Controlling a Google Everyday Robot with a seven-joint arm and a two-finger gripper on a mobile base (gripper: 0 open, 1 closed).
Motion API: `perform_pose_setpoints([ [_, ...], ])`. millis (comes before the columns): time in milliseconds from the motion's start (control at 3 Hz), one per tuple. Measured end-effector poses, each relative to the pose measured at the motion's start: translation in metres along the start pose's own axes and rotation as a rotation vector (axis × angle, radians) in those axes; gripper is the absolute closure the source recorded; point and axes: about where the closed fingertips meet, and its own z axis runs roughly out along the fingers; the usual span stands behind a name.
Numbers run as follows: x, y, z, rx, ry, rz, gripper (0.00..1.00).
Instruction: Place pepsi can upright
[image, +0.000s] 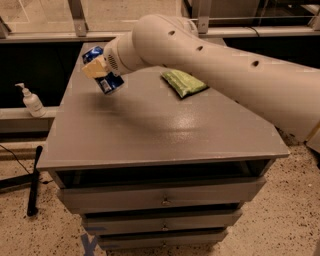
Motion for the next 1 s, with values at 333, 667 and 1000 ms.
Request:
perform_pose_setpoints([
  [333, -0.017, -0.006, 0.021, 0.021, -0.130, -0.021, 1.00],
  [667, -0.031, -0.014, 0.040, 0.030, -0.280, -0.015, 1.00],
  [1000, -0.041, -0.026, 0.053, 0.036, -0.423, 0.014, 1.00],
])
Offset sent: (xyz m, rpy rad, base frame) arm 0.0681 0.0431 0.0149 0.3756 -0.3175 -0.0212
